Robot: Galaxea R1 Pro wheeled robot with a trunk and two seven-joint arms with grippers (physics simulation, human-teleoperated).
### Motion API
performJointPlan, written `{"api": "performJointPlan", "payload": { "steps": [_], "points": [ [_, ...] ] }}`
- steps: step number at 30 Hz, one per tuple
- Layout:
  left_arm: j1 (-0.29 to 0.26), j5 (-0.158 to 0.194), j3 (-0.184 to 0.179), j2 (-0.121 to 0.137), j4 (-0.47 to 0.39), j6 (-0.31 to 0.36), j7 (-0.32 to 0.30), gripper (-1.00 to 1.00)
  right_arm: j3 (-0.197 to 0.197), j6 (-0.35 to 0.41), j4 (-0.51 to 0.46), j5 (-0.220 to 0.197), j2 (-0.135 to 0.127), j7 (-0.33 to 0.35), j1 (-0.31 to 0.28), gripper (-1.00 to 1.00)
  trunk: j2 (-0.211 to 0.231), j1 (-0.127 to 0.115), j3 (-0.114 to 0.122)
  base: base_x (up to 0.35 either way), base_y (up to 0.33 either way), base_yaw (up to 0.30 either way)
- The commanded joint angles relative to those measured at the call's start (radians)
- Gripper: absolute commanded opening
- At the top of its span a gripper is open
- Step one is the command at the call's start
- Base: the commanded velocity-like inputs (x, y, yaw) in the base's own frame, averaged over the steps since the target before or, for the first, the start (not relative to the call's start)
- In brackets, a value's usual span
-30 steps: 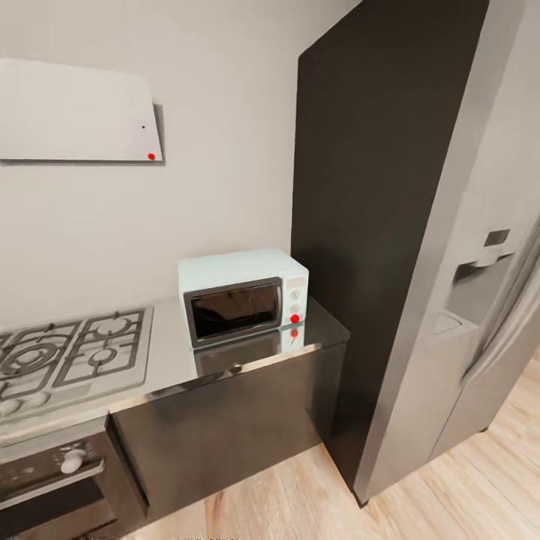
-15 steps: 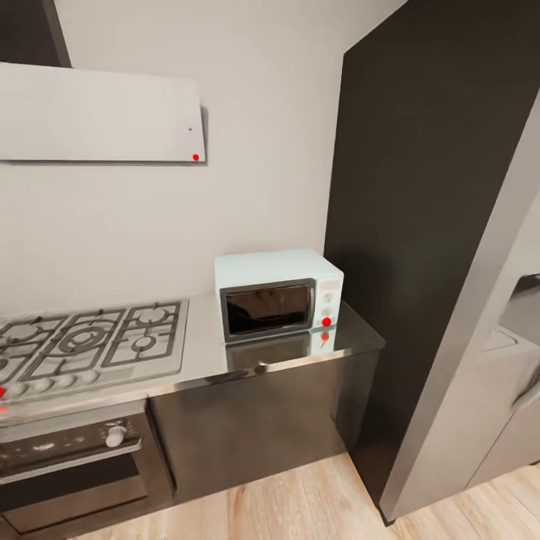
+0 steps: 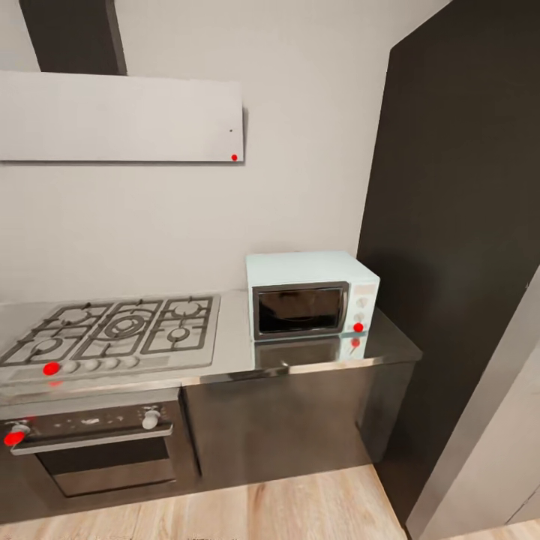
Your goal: In the kitchen, take the popcorn bag from the countertop, put it into the microwave, and heat it until the popcorn is cooked so the cooked popcorn ends up inside the bag.
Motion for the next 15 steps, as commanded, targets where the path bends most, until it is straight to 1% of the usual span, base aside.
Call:
{"api": "performJointPlan", "payload": {
  "steps": [1, 4, 11, 15],
  "points": [
    [-0.001, 0.006, -0.008, 0.0, 0.0, -0.002, 0.004, 1.0, -0.009, -0.007, 0.003, 0.007, -0.002, 0.002, -0.001, 1.0, -0.001, 0.0, -0.002, 0.0, 0.0, 0.139],
    [-0.001, 0.006, -0.008, 0.0, 0.0, -0.002, 0.005, 1.0, -0.01, -0.006, 0.003, 0.007, -0.002, 0.001, -0.001, 1.0, -0.001, 0.0, -0.002, 0.0, 0.0, 0.061],
    [-0.001, 0.008, -0.007, -0.004, 0.0, -0.005, 0.013, 1.0, -0.01, 0.002, 0.003, 0.007, 0.002, -0.009, -0.001, 1.0, -0.001, 0.0, -0.002, 0.0, -0.003, 0.008],
    [-0.001, 0.008, -0.007, -0.003, 0.0, -0.004, 0.014, 1.0, -0.01, 0.004, 0.003, 0.007, 0.002, -0.011, -0.001, 1.0, -0.001, 0.0, -0.002, 0.0, -0.228, 0.0]
  ]
}}
